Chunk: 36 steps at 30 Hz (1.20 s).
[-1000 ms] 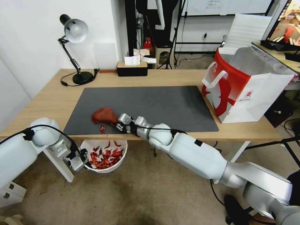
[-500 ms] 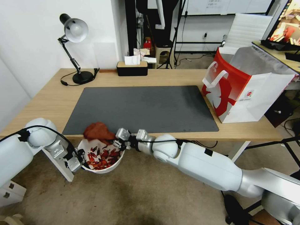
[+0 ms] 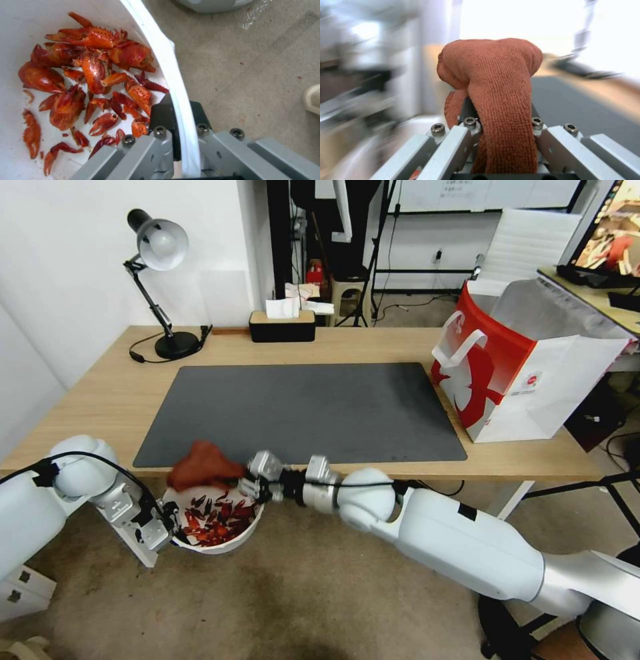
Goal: Sweep shrimp from table into container with towel, then put container into takeout bag.
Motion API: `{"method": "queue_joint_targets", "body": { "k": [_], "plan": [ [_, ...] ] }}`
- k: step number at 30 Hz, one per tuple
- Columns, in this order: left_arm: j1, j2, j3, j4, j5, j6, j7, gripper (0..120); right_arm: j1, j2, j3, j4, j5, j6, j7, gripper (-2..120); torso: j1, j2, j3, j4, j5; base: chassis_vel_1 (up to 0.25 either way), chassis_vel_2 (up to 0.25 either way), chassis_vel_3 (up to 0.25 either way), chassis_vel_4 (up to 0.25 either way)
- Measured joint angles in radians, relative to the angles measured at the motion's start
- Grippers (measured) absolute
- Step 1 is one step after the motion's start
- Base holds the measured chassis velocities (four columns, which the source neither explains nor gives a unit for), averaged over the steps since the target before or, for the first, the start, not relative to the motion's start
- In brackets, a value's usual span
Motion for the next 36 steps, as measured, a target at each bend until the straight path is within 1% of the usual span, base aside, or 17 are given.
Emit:
{"method": "queue_joint_targets", "body": {
  "k": [1,2,3,4,8,12,14,16,23,25,26,28,29,32,33,34,36],
  "plan": [
    [0.0,0.0,0.0,0.0,0.0,0.0,0.0,0,0.0,0.0,0.0,0.0,0.0,0.0,0.0,8,0.0,0.0,0.0,0.0,0.0,0.0,0.0,0.0,0.0],
    [0.009,0.002,-0.008,-0.004,0.0,0.0,0.0,0,0.0,0.0,0.048,-0.006,-0.015,-0.02,0.07,8,0.0,0.0,0.0,0.0001,0.0001,0.0,0.0,0.0,0.0],
    [0.015,0.003,-0.012,-0.005,0.0,0.001,0.0,0,0.0,-0.004,0.074,-0.008,-0.022,-0.041,0.111,8,0.0,0.0,0.0,0.0001,0.0001,0.0,0.0,0.0,0.0],
    [0.015,0.003,-0.012,-0.005,0.0,0.001,0.0,0,0.0,-0.004,0.074,-0.008,-0.022,-0.041,0.111,8,0.0,0.0,0.0,0.0001,0.0001,0.0,0.0,0.0,0.0],
    [0.059,0.006,-0.037,-0.031,0.011,0.001,-0.001,0,-0.041,-0.067,0.223,0.002,0.004,-0.22,0.342,8,0.0,0.0,0.0,-0.0003,0.0002,0.0,0.0,0.0,0.0],
    [0.068,0.008,-0.039,-0.041,0.02,0.001,-0.001,0,-0.072,-0.099,0.262,0.01,0.027,-0.266,0.393,8,0.0,0.0,0.0,-0.0005,0.0003,0.0,0.0,0.0,0.0],
    [0.072,0.007,-0.039,-0.046,0.028,0.001,-0.002,0,-0.122,-0.129,0.306,0.019,0.044,-0.3,0.441,8,0.0,0.0,0.0,-0.0006,0.0003,0.0,0.0,0.0,0.0],
    [0.072,0.004,-0.038,-0.046,0.039,0.0,-0.002,0,-0.168,-0.137,0.341,0.019,0.056,-0.316,0.46,8,0.0,0.0,0.0,-0.0005,0.0005,0.0,0.0,0.0,0.0],
    [0.075,0.002,-0.034,-0.057,0.049,-0.001,-0.002,0,-0.231,-0.142,0.388,0.017,0.084,-0.311,0.448,8,0.0,0.0,0.0,0.0,0.0004,0.0,0.0,0.0,0.0],
    [0.075,0.002,-0.033,-0.06,0.051,-0.001,-0.002,0,-0.241,-0.158,0.399,0.034,0.1,-0.325,0.429,16,0.0,0.0,0.0,0.0,0.0003,0.0,0.0,0.0,0.0],
    [0.075,0.002,-0.033,-0.06,0.051,-0.001,-0.002,0,-0.241,-0.158,0.399,0.034,0.1,-0.325,0.429,16,0.0,0.0,0.0,0.0,0.0003,0.0,0.0,0.0,0.0],
    [0.075,0.001,-0.032,-0.066,0.052,0.0,-0.002,0,-0.244,-0.174,0.414,0.054,0.113,-0.371,0.424,25,0.0,0.0,0.0,0.0,0.0003,0.0,0.0,0.0,0.0],
    [0.075,0.001,-0.032,-0.066,0.052,0.0,-0.002,0,-0.244,-0.174,0.414,0.054,0.113,-0.371,0.424,25,0.0,0.0,0.0,0.0,0.0003,0.0,0.0,0.0,0.0],
    [0.074,0.003,-0.031,-0.077,0.052,0.007,-0.002,0,-0.245,-0.206,0.432,0.081,0.119,-0.439,0.424,40,0.0,0.0,0.0,-0.0003,0.0003,0.0,0.0,0.0,0.0],
    [0.074,0.003,-0.031,-0.077,0.052,0.007,-0.002,0,-0.245,-0.206,0.432,0.081,0.119,-0.439,0.424,40,0.0,0.0,0.0,-0.0003,0.0003,0.0,0.0,0.0,0.0],
    [0.074,0.003,-0.031,-0.077,0.052,0.007,-0.002,0,-0.245,-0.211,0.434,0.084,0.119,-0.447,0.425,44,0.0,0.0,0.0,-0.0003,0.0003,0.0,0.0,0.0,0.0],
    [0.076,0.003,-0.031,-0.079,0.053,0.008,-0.002,0,-0.243,-0.222,0.442,0.087,0.119,-0.465,0.429,57,0.0,0.0,0.0,-0.0001,0.0002,0.0,0.0,0.0,0.0]
  ]
}}
